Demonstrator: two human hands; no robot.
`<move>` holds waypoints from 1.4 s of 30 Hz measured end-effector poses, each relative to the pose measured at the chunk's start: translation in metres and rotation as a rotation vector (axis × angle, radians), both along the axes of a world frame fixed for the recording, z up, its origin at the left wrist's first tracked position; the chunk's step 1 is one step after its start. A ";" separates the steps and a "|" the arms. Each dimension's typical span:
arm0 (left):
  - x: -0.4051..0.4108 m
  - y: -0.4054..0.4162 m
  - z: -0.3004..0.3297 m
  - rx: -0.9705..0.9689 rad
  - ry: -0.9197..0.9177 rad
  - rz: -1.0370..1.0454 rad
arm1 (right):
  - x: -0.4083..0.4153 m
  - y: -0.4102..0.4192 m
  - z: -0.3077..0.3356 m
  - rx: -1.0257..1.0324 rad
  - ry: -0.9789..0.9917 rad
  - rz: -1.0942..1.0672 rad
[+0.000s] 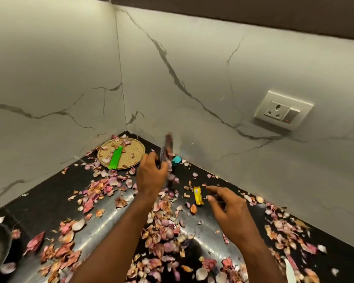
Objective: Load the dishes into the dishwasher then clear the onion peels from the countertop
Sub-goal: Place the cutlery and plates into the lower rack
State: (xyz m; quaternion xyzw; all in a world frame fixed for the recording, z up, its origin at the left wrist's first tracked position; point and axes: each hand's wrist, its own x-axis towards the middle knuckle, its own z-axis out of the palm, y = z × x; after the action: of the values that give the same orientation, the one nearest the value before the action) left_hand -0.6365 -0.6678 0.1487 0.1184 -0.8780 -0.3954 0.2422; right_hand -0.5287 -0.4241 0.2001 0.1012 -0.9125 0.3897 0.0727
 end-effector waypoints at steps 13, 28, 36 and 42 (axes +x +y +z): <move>0.044 -0.018 0.039 -0.617 0.462 -0.687 | -0.004 -0.033 -0.002 0.331 -0.075 0.046; -0.024 -0.095 -0.041 0.856 -0.346 0.271 | -0.020 -0.034 0.019 0.484 -0.285 -0.169; -0.064 -0.115 -0.055 1.081 -0.351 0.328 | -0.038 -0.020 0.021 0.310 -0.441 -0.247; -0.082 -0.115 -0.061 1.165 -0.339 0.318 | -0.022 -0.023 0.010 0.281 -0.385 -0.301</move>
State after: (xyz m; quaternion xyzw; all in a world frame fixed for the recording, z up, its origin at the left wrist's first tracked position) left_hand -0.7186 -0.7824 0.0873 0.4210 -0.5164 -0.7439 0.0513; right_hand -0.5507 -0.4466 0.2096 -0.1024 -0.9594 0.2561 -0.0596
